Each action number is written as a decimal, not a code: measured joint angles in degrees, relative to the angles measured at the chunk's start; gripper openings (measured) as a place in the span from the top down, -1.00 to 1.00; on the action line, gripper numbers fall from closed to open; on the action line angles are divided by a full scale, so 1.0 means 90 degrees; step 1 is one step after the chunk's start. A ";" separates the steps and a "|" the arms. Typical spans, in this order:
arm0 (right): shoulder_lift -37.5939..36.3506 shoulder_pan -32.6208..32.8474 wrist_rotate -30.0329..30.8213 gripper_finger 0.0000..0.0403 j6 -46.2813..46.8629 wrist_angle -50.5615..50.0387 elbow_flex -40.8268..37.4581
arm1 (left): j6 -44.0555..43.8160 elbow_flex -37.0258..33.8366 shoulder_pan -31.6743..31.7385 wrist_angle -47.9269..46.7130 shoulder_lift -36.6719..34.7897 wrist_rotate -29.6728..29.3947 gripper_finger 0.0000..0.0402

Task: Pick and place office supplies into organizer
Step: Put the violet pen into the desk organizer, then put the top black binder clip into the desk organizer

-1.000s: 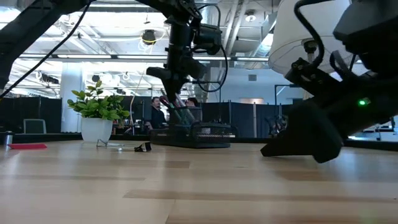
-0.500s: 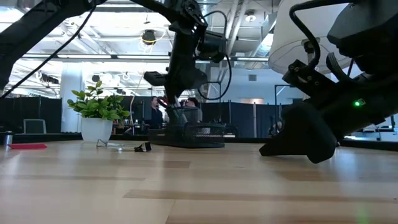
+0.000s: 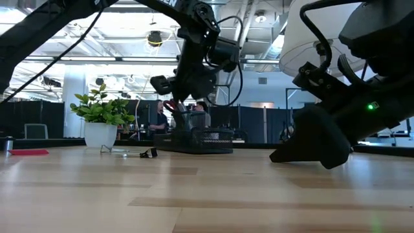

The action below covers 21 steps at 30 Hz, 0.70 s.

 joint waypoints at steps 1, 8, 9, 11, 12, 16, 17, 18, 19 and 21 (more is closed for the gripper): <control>0.0002 0.0033 0.0001 0.70 0.0000 0.0000 -0.0001 | -0.0120 0.0054 -0.0031 -0.0161 0.0000 -0.0068 0.61; 0.0006 0.0200 -0.0013 0.70 0.0002 0.0004 -0.0005 | -0.1392 0.0968 -0.0316 -0.1029 -0.0040 0.1470 0.67; 0.0008 0.0228 -0.0020 0.70 0.0005 0.0008 -0.0005 | -0.1555 0.1082 -0.0353 -0.1017 -0.0086 0.1459 0.68; 0.0008 0.0297 -0.0033 0.70 0.0009 0.0019 -0.0005 | -0.1742 0.1315 -0.0405 -0.1029 -0.0179 0.1452 0.69; 0.0008 0.0341 -0.0039 0.70 0.0012 0.0019 -0.0005 | -0.1785 0.1433 -0.0428 -0.1029 -0.0239 0.1479 0.69; 0.0008 0.0514 -0.0063 0.70 0.0185 0.0022 -0.0005 | -0.2162 0.1795 -0.0469 -0.1023 -0.0611 0.1898 0.70; 0.0011 0.0552 -0.0064 0.70 0.0229 0.0022 -0.0005 | -0.2344 0.1826 -0.0469 -0.1023 -0.0743 0.2087 0.70; 0.0012 0.0588 -0.0064 0.70 0.0270 0.0022 -0.0005 | -0.2552 0.1832 -0.0462 -0.1022 -0.0893 0.2274 0.70; 0.0013 0.0628 -0.0067 0.70 0.0320 0.0019 -0.0005 | -0.2762 0.1834 -0.0435 -0.1027 -0.1042 0.2450 0.70; 0.0013 0.0710 -0.0069 0.70 0.0396 0.0017 -0.0005 | -0.3223 0.1834 -0.0405 -0.1030 -0.1349 0.2804 0.70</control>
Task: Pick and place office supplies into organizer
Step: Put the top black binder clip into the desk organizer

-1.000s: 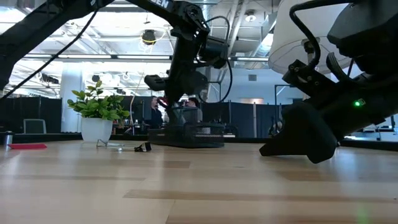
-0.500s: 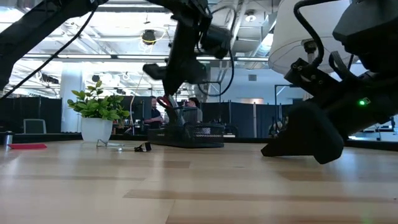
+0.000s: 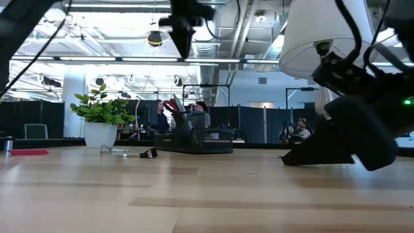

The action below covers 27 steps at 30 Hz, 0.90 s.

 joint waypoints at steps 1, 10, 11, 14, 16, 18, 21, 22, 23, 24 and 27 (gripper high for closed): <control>0.0000 0.0037 0.0000 0.70 0.0030 0.0000 0.0000 | -0.0219 0.0000 0.0018 0.0001 -0.0150 0.0193 0.70; 0.0000 0.0131 -0.0028 0.70 0.0427 0.0005 -0.0002 | -0.0681 -0.0051 -0.0114 0.0001 -0.1339 0.0807 0.70; 0.0000 0.0147 -0.0042 0.70 0.0463 0.0005 -0.0002 | -0.0722 -0.0051 -0.0126 0.0003 -0.1480 0.0832 0.70; 0.0001 0.0223 -0.0061 0.70 0.0483 0.0007 -0.0002 | -0.0909 -0.0051 -0.0133 -0.0001 -0.1919 0.1136 0.70; 0.0002 0.0277 -0.0068 0.70 0.0486 0.0007 -0.0002 | -0.1092 -0.0051 -0.0133 0.0001 -0.2188 0.1525 0.70; 0.0002 0.0326 -0.0063 0.70 0.0488 0.0014 -0.0002 | -0.1303 -0.0066 -0.0138 0.0009 -0.2476 0.1827 0.70; 0.0002 0.0350 -0.0069 0.70 0.0488 0.0022 -0.0002 | -0.1586 -0.0446 -0.0216 0.0016 -0.3039 0.1964 0.70; 0.0002 0.0355 -0.0078 0.70 0.0488 0.0030 -0.0002 | -0.1689 -0.0681 -0.0255 0.0013 -0.3223 0.1958 0.70; 0.0002 0.0357 -0.0078 0.70 0.0488 0.0031 -0.0002 | -0.1807 -0.0995 -0.0316 0.0044 -0.3436 0.1953 0.70; 0.0002 0.0360 -0.0080 0.70 0.0488 0.0032 -0.0002 | -0.1941 -0.1362 -0.0377 0.0129 -0.3662 0.1954 0.70; 0.0002 0.0369 -0.0080 0.70 0.0490 0.0048 -0.0002 | -0.2134 -0.2810 -0.0657 0.1014 -0.4425 0.1952 0.70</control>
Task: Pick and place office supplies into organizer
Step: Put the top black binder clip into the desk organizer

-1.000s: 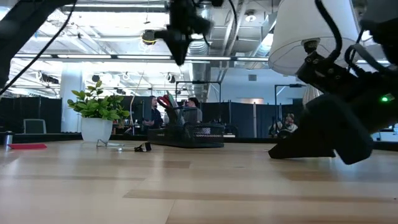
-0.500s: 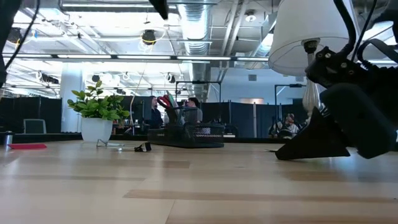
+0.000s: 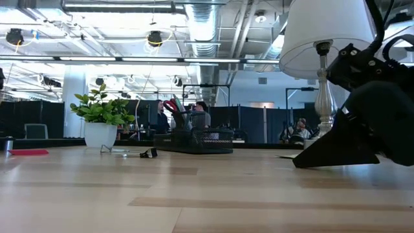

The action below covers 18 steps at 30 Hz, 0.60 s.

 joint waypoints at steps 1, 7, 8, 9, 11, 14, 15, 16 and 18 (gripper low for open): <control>0.0000 0.0000 0.0002 0.70 -0.0001 0.0003 0.0000 | 0.0004 -0.0566 -0.0109 0.0485 -0.0284 0.0005 0.70; 0.0011 -0.0010 0.0121 0.70 -0.0005 0.0012 0.0002 | 0.0359 -0.3965 -0.0630 0.3933 -0.1703 0.0587 0.70; 0.0015 -0.0010 0.0148 0.70 -0.0033 0.0020 0.0002 | 0.0362 -0.4475 -0.0689 0.4443 -0.1885 0.0727 0.70; 0.0015 -0.0028 0.0188 0.70 -0.0083 0.0020 0.0002 | 0.0350 -0.4972 -0.0734 0.4923 -0.2036 0.0824 0.70; 0.0017 -0.0110 0.0212 0.70 -0.0179 0.0040 0.0002 | 0.0222 -0.5883 -0.0840 0.5723 -0.2257 0.0893 0.70; 0.0015 -0.0216 0.0224 0.70 -0.0194 0.0109 0.0002 | -0.0043 -0.7165 -0.0964 0.7007 -0.2412 0.0846 0.70; 0.0015 -0.0248 0.0222 0.70 -0.0196 0.0161 -0.0002 | -0.0086 -0.7547 -0.0996 0.7462 -0.2430 0.0843 0.70; 0.0016 -0.0277 0.0219 0.70 -0.0199 0.0202 -0.0002 | -0.0107 -0.7885 -0.1032 0.7917 -0.2436 0.0836 0.70; 0.0022 -0.0326 0.0206 0.70 -0.0207 0.0288 -0.0002 | -0.0161 -0.8478 -0.1085 0.8699 -0.2435 0.0833 0.70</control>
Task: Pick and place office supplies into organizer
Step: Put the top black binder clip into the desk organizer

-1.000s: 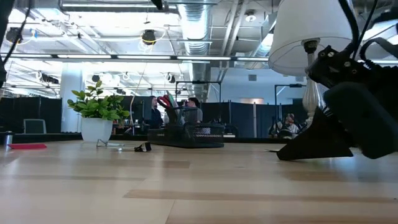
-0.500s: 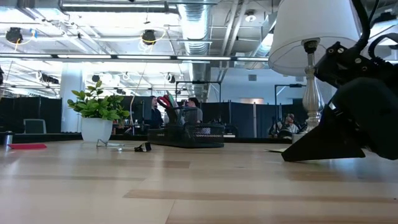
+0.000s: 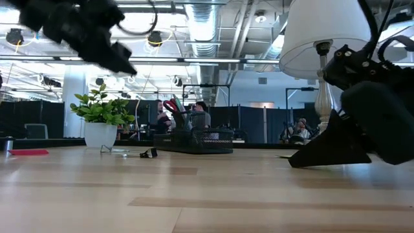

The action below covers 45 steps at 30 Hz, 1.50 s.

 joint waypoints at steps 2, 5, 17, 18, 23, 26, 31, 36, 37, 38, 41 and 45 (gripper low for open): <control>0.0000 -0.0024 0.0007 0.70 -0.0005 0.0008 0.0000 | -0.0098 -0.0456 -0.0028 0.0640 0.0000 0.0000 0.70; 0.0000 -0.0058 0.0042 0.70 -0.0017 -0.0010 0.0000 | -0.0426 -0.0858 -0.0030 0.1128 -0.0002 -0.0142 0.70; -0.0027 -0.0386 -0.0227 0.70 -0.0133 0.0020 0.0000 | -0.2286 -0.1066 -0.0255 0.0030 0.0056 -0.1986 0.70; -0.0027 -0.0386 -0.0231 0.70 -0.0133 0.0023 0.0000 | -0.2350 -0.1066 -0.0324 0.0014 0.0056 -0.2224 0.70; -0.0027 -0.0340 -0.0242 0.70 -0.0133 0.0020 0.0001 | -0.3151 -0.1064 -0.0659 -0.0304 0.0056 -0.2702 0.70; -0.0027 -0.0357 -0.0257 0.70 -0.0133 0.0018 0.0002 | -0.3866 -0.1064 -0.0811 -0.0716 0.0056 -0.2726 0.70; -0.0027 -0.0357 -0.0265 0.70 -0.0133 0.0013 0.0005 | -0.3850 -0.1064 -0.0854 -0.1136 0.0056 -0.2890 0.69; -0.0027 -0.0357 -0.0265 0.70 -0.0133 0.0013 0.0005 | -0.3480 -0.1064 -0.0854 -0.1364 0.0058 -0.3230 0.55; -0.0026 -0.0357 -0.0262 0.70 -0.0133 0.0013 0.0005 | -0.3418 -0.1064 -0.0854 -0.1387 0.0058 -0.3307 0.51; -0.0024 -0.0357 -0.0243 0.70 -0.0131 0.0013 0.0005 | -0.3323 -0.1064 -0.0847 -0.1390 0.0058 -0.3331 0.47; -0.0012 -0.0357 -0.0142 0.70 -0.0146 0.0015 0.0007 | -0.3070 -0.1064 -0.0841 -0.1392 0.0061 -0.3245 0.32; -0.0012 -0.0413 -0.0105 0.70 -0.0180 0.0016 0.0010 | -0.3138 -0.1063 -0.0831 -0.1447 0.0061 -0.3165 0.13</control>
